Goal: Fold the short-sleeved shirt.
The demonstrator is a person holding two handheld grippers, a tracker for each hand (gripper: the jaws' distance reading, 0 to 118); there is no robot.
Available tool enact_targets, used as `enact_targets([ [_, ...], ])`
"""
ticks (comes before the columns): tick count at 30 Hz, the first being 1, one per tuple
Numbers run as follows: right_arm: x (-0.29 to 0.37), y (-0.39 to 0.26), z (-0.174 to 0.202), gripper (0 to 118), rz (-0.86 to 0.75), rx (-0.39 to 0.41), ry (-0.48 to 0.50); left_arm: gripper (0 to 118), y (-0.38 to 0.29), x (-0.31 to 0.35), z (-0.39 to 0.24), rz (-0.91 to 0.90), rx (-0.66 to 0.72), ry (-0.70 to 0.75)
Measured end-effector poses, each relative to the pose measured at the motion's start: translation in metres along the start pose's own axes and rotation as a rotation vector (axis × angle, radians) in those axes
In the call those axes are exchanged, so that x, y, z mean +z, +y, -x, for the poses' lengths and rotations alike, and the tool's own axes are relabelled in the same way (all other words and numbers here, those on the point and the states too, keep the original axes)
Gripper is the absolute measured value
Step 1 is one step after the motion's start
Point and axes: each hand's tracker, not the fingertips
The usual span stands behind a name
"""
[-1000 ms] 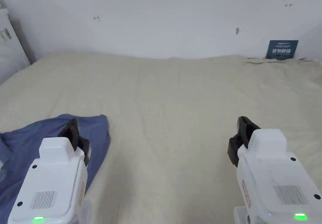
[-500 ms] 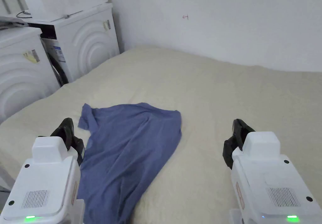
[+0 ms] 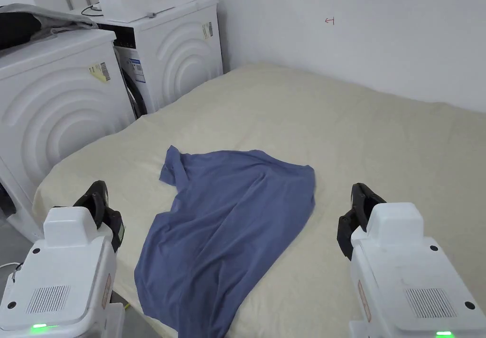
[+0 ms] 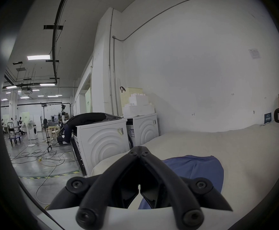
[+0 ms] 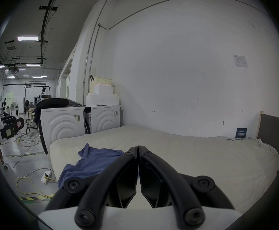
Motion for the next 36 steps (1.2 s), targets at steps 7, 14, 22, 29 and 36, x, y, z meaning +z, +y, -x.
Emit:
enact_targets([
  [7,-0.001,-0.002,-0.027,1,0.009,0.012,-0.064,0,-0.002,-0.038,-0.035,0.097,0.043,-0.165],
  [14,-0.01,-0.008,-0.061,1,0.038,-0.002,-0.145,0,0.001,-0.122,-0.098,0.313,0.037,-0.32],
  [22,-0.03,-0.022,-0.096,1,0.084,-0.008,-0.229,0,-0.038,-0.242,-0.166,0.716,0.049,-0.386],
  [29,-0.044,-0.04,-0.114,1,0.148,-0.003,-0.276,51,-0.106,-0.306,-0.199,1.005,0.047,-0.358],
  [36,-0.048,-0.051,-0.123,1,0.184,-0.003,-0.297,113,-0.151,-0.323,-0.213,1.16,0.081,-0.296],
])
